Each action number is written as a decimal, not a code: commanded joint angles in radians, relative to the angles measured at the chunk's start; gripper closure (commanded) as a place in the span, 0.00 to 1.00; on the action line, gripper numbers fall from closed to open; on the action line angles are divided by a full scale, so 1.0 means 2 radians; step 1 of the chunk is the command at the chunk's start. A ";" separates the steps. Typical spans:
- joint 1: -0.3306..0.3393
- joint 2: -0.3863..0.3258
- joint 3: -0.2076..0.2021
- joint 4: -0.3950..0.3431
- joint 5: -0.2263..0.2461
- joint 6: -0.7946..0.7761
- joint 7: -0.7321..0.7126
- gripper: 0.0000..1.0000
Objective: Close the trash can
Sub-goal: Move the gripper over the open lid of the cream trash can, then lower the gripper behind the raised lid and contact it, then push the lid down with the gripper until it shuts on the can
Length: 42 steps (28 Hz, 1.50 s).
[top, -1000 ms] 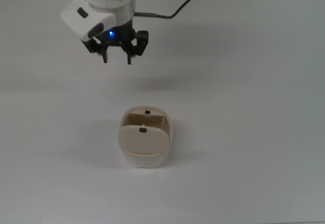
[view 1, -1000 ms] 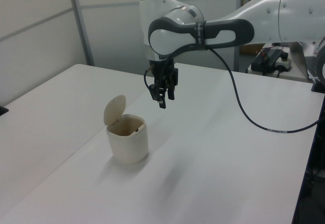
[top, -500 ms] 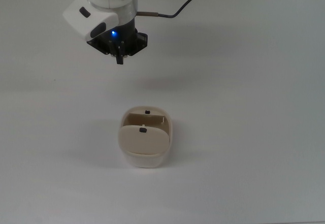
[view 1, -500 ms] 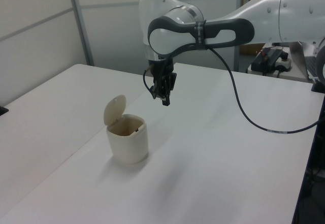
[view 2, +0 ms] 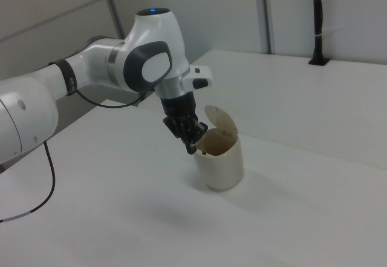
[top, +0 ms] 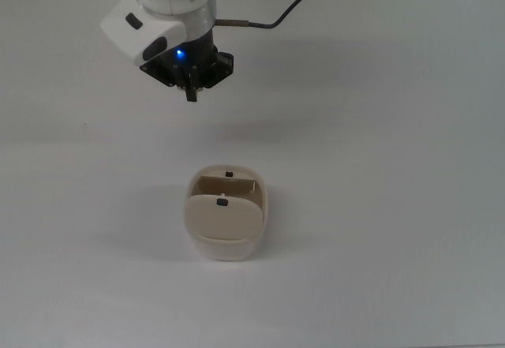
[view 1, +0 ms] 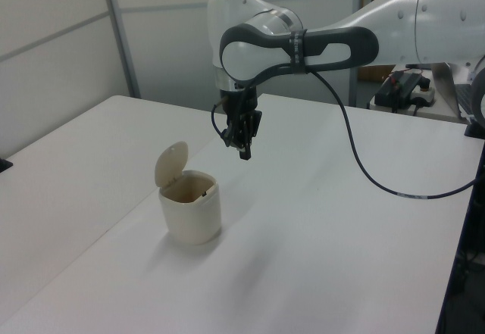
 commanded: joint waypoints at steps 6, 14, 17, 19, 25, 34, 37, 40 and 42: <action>0.005 0.004 0.000 0.001 0.029 0.085 0.023 1.00; 0.007 0.019 0.000 0.001 0.036 0.221 0.084 1.00; 0.008 0.029 0.003 0.000 0.036 0.272 0.104 1.00; 0.011 0.035 0.004 0.000 0.035 0.304 0.123 1.00; 0.020 0.059 0.004 0.001 0.031 0.388 0.144 1.00; 0.022 0.079 0.004 0.000 0.029 0.419 0.142 1.00; 0.022 0.081 0.004 0.000 0.022 0.418 0.141 1.00; 0.022 0.078 0.004 -0.001 0.018 0.416 0.141 1.00; 0.022 0.076 0.004 -0.004 0.017 0.404 0.141 1.00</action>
